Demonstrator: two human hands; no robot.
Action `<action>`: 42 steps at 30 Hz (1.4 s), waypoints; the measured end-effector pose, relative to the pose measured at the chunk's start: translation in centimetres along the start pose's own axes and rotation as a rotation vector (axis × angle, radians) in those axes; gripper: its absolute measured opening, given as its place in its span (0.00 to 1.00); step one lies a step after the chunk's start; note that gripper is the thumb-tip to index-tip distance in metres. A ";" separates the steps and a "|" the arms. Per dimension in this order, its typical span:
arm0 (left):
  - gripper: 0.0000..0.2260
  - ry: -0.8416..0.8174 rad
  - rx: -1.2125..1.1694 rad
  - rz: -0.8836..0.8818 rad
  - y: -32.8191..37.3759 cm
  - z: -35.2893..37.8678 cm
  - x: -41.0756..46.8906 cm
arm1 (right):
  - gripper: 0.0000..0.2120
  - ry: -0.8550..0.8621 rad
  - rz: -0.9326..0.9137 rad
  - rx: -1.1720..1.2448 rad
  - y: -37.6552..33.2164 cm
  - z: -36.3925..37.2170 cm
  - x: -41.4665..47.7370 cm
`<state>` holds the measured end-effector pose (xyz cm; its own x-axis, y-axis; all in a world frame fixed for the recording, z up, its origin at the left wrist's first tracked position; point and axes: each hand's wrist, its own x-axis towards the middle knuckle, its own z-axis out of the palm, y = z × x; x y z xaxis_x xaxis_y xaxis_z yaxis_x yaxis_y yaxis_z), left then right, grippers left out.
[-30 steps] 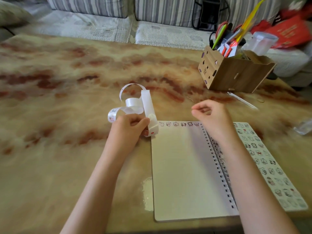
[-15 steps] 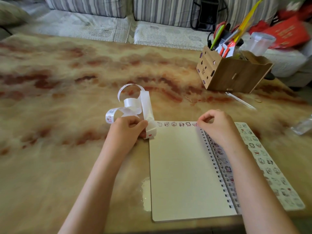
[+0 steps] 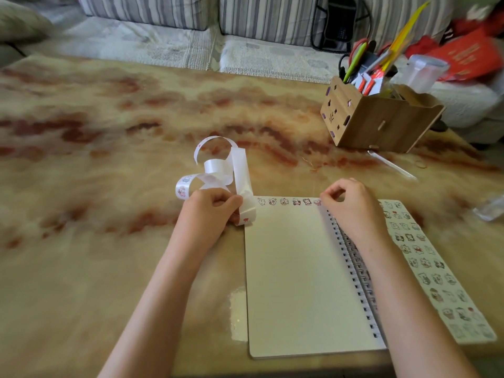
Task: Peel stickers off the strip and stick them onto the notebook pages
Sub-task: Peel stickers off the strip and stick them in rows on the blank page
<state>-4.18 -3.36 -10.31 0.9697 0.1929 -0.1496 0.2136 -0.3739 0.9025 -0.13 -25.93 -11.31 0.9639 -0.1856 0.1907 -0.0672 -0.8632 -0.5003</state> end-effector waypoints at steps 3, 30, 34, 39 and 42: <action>0.09 0.013 -0.017 0.013 0.0 0.0 0.0 | 0.06 0.003 -0.003 -0.003 0.0 0.1 0.2; 0.06 -0.016 -0.249 0.071 0.4 -1.0 -0.1 | 0.04 -0.242 -0.266 0.768 -7.6 2.1 -3.7; 0.06 -0.038 -0.240 0.067 0.4 -1.0 -0.1 | 0.05 -0.238 -0.280 0.768 -7.7 2.1 -3.7; 0.07 -0.048 -0.253 0.070 0.5 -1.0 -0.2 | 0.05 -0.222 -0.278 0.751 -7.7 2.1 -3.6; 0.07 -0.040 -0.248 0.072 0.4 -1.0 -0.1 | 0.04 -0.224 -0.287 0.720 -7.7 2.1 -3.7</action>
<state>-4.34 -2.67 -9.50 0.9863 0.1361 -0.0928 0.1132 -0.1509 0.9821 -2.69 -17.61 -9.94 0.9523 0.1616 0.2588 0.2996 -0.3343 -0.8936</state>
